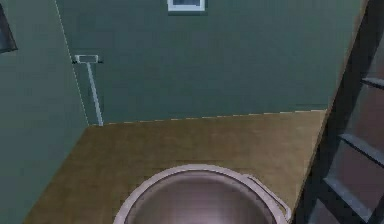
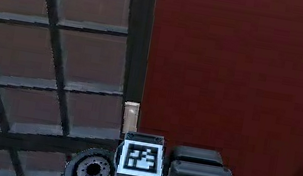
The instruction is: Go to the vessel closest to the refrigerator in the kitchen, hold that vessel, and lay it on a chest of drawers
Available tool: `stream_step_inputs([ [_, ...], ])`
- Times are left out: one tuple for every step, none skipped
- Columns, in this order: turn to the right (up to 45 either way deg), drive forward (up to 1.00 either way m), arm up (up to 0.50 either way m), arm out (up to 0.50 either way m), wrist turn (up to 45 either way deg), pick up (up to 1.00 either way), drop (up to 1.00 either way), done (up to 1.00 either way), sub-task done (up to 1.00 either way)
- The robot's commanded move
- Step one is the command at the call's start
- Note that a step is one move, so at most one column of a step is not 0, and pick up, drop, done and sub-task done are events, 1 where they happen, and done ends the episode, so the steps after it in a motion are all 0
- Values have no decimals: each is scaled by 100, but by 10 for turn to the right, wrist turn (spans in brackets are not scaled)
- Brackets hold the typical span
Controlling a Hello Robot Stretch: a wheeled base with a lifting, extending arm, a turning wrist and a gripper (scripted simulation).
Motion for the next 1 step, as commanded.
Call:
stream_step_inputs([
  [30, 0, 0, 0, 0, 0, 0, 0, 0],
])
